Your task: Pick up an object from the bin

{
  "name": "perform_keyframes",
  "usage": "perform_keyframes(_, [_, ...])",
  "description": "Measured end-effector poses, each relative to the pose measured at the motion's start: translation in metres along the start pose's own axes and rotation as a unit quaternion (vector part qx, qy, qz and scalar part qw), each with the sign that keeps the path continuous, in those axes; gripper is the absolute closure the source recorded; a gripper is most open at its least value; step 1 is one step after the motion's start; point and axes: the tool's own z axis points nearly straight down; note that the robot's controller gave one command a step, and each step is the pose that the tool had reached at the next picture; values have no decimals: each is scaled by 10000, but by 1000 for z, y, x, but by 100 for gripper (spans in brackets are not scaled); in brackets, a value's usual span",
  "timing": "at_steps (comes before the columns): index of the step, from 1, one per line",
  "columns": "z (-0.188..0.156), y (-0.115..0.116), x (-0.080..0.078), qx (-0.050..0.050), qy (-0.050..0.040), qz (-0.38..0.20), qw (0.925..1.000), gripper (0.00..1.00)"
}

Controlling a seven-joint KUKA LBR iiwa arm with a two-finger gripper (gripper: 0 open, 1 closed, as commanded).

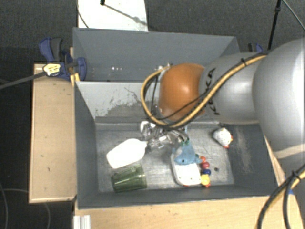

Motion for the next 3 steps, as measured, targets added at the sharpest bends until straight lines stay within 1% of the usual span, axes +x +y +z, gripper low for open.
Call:
perform_keyframes(1, [0, 0, 0, 0, 0, 2, 10000, 100])
perform_keyframes(2, [-4, 0, 2, -7, 27, 5, 10000, 100])
perform_keyframes(3, [-18, 1, 2, -7, 36, 13, 10000, 100])
